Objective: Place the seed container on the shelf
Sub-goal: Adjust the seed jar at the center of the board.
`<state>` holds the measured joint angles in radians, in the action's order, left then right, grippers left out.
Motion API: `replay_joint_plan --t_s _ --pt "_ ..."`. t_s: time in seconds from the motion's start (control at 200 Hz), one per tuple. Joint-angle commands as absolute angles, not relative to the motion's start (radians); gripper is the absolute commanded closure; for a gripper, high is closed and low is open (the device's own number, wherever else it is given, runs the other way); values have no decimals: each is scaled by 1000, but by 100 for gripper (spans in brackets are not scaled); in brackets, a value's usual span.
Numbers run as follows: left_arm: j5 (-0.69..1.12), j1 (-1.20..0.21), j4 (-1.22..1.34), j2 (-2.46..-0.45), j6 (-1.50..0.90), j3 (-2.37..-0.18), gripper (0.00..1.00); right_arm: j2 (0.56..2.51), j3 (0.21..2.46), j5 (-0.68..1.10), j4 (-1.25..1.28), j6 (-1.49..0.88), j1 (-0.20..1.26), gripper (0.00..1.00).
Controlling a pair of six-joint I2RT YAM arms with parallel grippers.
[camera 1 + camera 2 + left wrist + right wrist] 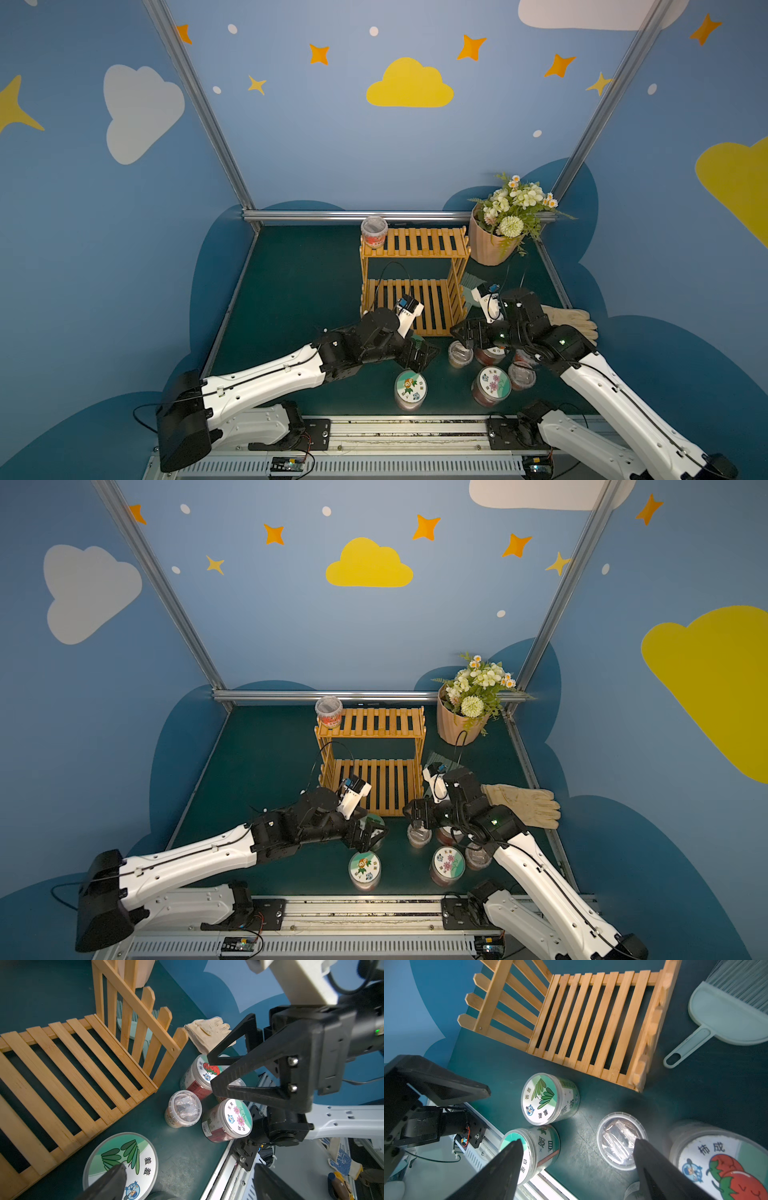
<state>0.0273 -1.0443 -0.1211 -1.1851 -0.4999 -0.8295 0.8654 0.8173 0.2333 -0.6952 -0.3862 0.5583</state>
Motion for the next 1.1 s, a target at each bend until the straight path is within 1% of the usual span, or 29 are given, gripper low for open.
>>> replay_joint_plan --t_s 0.0,0.175,0.33,0.481,0.646,0.871,1.096 --pt "0 -1052 -100 -1202 -506 -858 0 840 772 257 -728 -432 557 15" --pt "11 -1052 -105 -1247 -493 -881 0 856 747 261 -747 -419 563 19" --pt "37 -1052 -120 -1292 -493 -903 0 898 739 250 -769 -417 572 19" --pt "21 -1052 -151 -1317 -492 -920 0 918 717 244 -738 -436 578 20" --pt "-12 -1053 -184 -1307 -491 -925 0 944 707 181 -739 -450 584 20" --pt "-38 -1052 -185 -1274 -495 -896 0 993 698 175 -708 -460 591 20" --pt "-46 -1052 -185 -1273 -478 -899 0 1036 699 126 -720 -486 604 18"
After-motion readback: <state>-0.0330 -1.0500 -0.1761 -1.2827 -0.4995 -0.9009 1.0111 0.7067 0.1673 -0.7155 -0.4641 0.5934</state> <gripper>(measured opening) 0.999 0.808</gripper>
